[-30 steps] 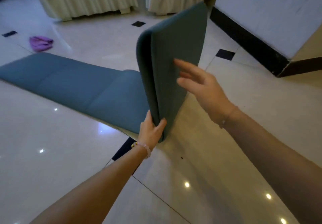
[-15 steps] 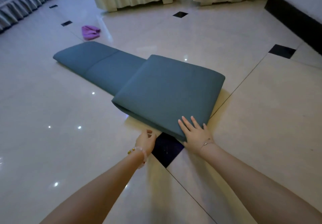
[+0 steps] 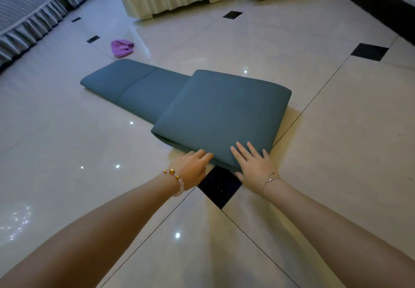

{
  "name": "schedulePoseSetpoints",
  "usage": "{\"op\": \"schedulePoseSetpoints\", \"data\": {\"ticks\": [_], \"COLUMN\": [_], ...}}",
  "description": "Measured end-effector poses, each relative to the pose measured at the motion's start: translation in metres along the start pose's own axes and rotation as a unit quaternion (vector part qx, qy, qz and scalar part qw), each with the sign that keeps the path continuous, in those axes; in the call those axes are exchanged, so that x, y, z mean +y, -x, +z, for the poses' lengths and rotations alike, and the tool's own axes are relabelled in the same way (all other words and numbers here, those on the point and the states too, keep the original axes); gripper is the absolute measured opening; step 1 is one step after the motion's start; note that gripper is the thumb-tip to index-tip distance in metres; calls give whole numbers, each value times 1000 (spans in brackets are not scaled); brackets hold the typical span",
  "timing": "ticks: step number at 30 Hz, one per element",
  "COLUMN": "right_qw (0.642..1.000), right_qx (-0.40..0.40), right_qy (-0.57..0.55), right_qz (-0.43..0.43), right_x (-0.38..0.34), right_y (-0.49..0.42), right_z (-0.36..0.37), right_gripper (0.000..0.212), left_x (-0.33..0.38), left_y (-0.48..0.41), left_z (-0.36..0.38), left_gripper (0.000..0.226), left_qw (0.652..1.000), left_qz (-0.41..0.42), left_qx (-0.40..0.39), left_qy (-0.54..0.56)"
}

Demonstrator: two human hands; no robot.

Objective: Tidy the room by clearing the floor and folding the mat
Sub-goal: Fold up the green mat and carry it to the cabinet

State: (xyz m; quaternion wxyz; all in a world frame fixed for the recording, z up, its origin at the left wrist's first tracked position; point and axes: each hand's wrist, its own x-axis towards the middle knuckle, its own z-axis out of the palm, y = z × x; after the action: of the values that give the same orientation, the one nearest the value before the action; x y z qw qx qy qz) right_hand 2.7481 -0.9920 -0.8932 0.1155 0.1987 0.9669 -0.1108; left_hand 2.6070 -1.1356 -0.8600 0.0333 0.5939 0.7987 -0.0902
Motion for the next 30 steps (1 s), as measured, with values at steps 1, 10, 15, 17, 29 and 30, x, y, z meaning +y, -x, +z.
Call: {"op": "schedulePoseSetpoints", "data": {"ticks": [1, 10, 15, 17, 29, 30], "right_qw": [1000, 987, 982, 985, 557, 496], "right_qx": [10, 146, 185, 175, 83, 47], "right_qy": [1, 16, -1, -2, -756, -794], "right_qz": [-13, -64, -32, 11, 334, 348], "right_x": [-3, -37, -61, -71, -152, -154], "right_y": [2, -30, -56, -60, -86, -89], "right_z": [-3, -14, -4, -8, -71, -69], "right_gripper": [69, 70, 56, 56, 34, 41], "left_x": [-5, -73, -134, -158, -223, -225], "left_y": [-1, -26, -27, -24, -32, -34], "left_z": [-6, 8, 30, 37, -36, -36], "left_gripper": [44, 30, 40, 42, 21, 22], "left_qw": [999, 982, 968, 957, 696, 660], "left_qz": [25, 141, 180, 197, -117, -161], "left_qx": [-1, 93, 175, 211, 43, 25], "left_qy": [-33, -81, 13, 30, 707, 733]}}
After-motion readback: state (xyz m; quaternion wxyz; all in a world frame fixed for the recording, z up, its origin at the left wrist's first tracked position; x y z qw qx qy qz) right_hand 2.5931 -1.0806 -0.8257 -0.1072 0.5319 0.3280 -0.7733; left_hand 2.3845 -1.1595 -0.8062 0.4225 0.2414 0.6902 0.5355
